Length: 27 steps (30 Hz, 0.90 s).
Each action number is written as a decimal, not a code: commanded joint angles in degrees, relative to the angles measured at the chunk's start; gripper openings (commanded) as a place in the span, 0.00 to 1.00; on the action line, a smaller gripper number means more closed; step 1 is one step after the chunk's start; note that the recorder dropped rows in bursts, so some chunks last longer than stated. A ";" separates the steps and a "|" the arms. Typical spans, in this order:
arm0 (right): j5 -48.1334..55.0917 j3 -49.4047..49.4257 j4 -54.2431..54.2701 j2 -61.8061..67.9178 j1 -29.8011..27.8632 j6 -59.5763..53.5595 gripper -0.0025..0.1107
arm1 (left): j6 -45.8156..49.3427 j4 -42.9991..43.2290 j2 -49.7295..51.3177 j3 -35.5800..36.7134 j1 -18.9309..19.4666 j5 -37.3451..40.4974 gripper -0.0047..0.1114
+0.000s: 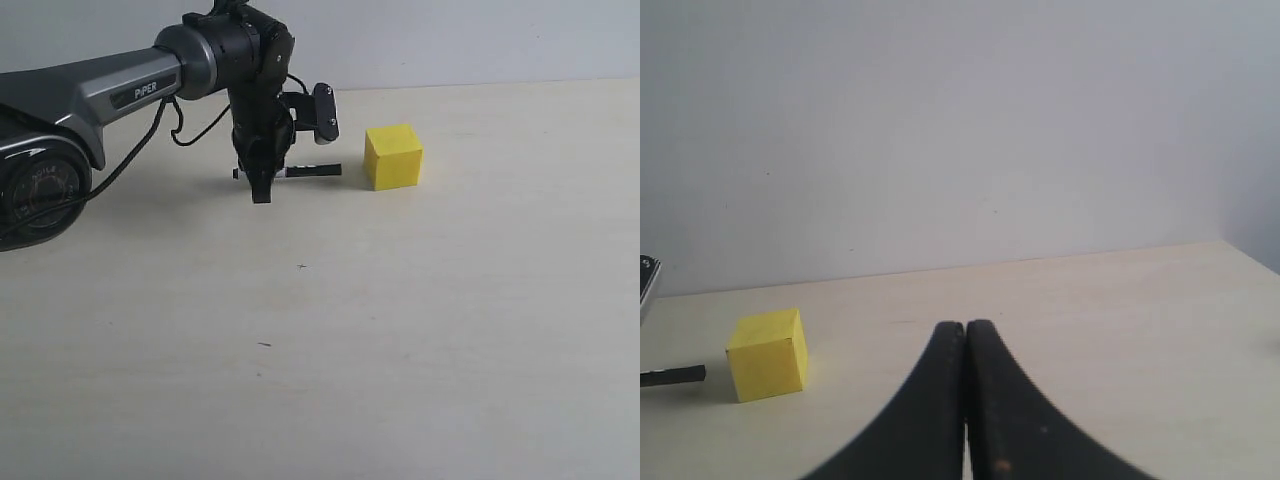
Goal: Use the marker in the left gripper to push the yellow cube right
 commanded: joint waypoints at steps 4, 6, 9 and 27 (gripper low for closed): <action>-0.09 0.24 -0.18 -0.32 -0.17 0.20 0.02 | -1.56 0.73 -0.41 -0.55 -0.59 -4.47 0.04; -0.09 0.24 -0.18 -0.32 -0.17 0.20 0.02 | -1.69 0.87 -0.41 -0.55 -1.93 -4.98 0.04; -0.09 0.24 -0.18 -0.32 -0.17 0.20 0.02 | -1.69 2.96 -0.61 -0.55 -4.65 -5.67 0.04; -0.09 0.24 -0.18 -0.32 -0.17 0.20 0.02 | -10.11 4.81 -0.65 -1.21 -4.87 -11.31 0.04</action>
